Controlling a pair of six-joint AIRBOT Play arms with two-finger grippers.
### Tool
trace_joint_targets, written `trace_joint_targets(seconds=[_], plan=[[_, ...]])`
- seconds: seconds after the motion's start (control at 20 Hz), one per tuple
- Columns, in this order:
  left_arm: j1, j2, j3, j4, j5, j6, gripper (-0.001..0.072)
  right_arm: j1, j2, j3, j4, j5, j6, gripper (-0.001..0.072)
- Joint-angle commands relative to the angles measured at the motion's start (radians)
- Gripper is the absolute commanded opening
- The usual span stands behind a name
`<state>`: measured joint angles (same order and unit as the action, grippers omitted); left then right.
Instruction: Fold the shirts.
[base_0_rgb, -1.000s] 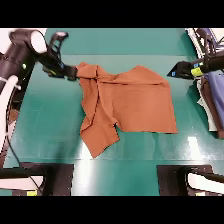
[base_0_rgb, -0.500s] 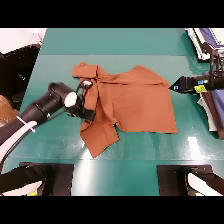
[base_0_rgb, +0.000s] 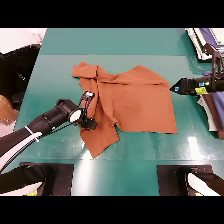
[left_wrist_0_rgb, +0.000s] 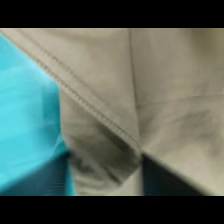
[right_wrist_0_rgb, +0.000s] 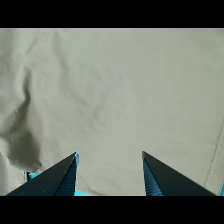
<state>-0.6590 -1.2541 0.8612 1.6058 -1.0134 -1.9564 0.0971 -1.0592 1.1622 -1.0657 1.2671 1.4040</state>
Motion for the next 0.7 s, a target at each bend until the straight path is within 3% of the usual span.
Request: trace_joint_targets(seconds=[0.0, 0.15, 0.35, 0.55, 0.65], plan=[[-0.002, 0.0, -0.009, 0.007, 0.021, -0.008, 0.0023, 0.001, 0.002, 0.0, 0.0, 0.0, 0.001, 0.0449], [0.009, 0.026, 0.015, 0.058, -0.043, -0.026, 0.0027, -0.005, 0.002, -0.001, -0.001, 0.039, 0.001, 0.0449], [0.165, 0.203, 0.03, 0.081, -0.051, -0.029, 0.0026, -0.129, 0.009, -0.032, -0.002, 0.179, -0.005, 0.0449], [0.294, 0.29, 0.023, 0.031, -0.087, 0.023, 0.0027, -0.331, 0.053, -0.257, -0.001, 0.193, -0.029, 0.0451], [0.298, 0.288, 0.017, 0.002, -0.074, 0.027, 0.0027, -0.412, 0.041, -0.39, 0.0, 0.191, -0.06, 0.0517]])
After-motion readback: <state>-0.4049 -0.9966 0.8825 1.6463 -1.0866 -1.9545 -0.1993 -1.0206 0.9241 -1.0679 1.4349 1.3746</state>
